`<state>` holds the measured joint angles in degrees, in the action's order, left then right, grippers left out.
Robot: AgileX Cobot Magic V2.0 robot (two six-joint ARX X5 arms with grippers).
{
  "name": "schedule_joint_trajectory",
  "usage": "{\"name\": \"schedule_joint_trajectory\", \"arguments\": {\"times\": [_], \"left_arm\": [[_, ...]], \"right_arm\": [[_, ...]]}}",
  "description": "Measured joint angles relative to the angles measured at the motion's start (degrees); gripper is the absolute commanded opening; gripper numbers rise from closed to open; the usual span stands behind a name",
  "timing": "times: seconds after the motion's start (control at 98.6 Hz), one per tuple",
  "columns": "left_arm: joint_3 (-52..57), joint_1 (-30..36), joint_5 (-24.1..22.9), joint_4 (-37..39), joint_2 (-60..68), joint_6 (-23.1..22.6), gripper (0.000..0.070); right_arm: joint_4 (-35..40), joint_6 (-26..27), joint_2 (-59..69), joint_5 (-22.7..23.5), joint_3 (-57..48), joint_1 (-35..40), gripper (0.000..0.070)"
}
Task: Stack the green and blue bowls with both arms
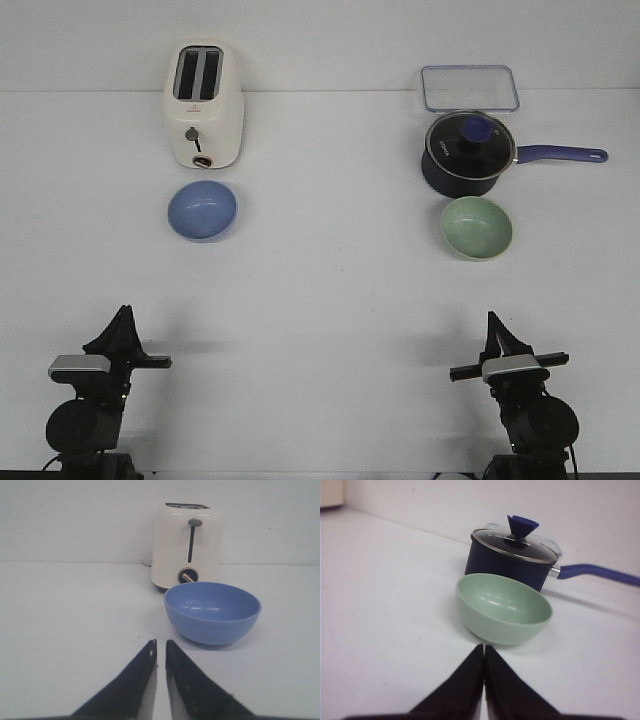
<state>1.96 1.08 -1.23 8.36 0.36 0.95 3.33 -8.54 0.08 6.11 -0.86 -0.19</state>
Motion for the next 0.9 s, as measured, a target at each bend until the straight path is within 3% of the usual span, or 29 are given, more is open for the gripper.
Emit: {"name": "schedule_joint_trajectory", "arguments": {"times": [0.132,0.253,0.517,0.578,0.76,0.801,0.902], "left_arm": [[0.0,0.0,0.0,0.0,0.0,0.0,0.0015],[0.0,0.0,0.0,0.0,0.0,0.0,0.0015],[0.0,0.0,0.0,0.0,0.0,0.0,0.0015],[0.0,0.0,0.0,0.0,0.0,0.0,0.0015],[0.0,0.0,0.0,0.0,0.0,0.0,0.0015],[0.0,0.0,0.0,0.0,0.0,0.0,0.0015],[0.0,0.0,0.0,0.0,0.0,0.0,0.0015]], "right_arm": [[0.0,12.9,0.0,-1.8,-0.1,0.0,0.0000],[5.0,23.7,1.1,-2.6,-3.8,-0.2,0.0000],[15.1,28.6,19.4,-9.0,-24.7,-0.2,0.0009],[18.8,28.5,26.2,-9.2,-29.8,-0.4,0.0094],[23.0,25.7,45.9,-9.1,-42.7,-1.9,0.0464],[23.0,25.0,49.9,-9.1,-44.8,-2.2,0.0498],[23.0,23.6,58.9,-9.1,-49.5,-3.7,0.0498]]}}
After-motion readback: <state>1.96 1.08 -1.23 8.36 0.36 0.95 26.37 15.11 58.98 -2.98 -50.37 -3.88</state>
